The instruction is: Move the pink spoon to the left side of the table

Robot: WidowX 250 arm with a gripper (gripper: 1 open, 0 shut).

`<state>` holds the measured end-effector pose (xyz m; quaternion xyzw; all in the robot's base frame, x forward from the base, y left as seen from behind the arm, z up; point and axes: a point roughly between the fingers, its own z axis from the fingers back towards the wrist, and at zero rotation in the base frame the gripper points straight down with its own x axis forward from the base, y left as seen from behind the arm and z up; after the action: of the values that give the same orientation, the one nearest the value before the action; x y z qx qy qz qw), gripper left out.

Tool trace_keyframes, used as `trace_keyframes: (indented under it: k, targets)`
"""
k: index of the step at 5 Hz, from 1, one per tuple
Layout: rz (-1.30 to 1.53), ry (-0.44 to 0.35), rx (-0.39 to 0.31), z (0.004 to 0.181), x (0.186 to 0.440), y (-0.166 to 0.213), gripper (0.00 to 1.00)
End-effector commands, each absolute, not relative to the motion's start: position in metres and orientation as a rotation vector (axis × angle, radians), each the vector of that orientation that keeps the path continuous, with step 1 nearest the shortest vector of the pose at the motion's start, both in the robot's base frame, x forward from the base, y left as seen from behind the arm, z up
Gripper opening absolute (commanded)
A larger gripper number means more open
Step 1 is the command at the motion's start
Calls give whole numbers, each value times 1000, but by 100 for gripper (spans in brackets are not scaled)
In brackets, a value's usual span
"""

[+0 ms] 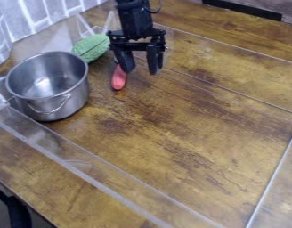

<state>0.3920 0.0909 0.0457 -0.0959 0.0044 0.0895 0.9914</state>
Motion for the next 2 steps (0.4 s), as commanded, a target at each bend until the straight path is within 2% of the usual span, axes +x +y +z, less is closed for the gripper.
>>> trace_keyframes:
  k: [1, 2]
  targets:
    - [185, -53, -170, 64, 396, 113, 100]
    - [173, -47, -177, 63, 394, 118, 100]
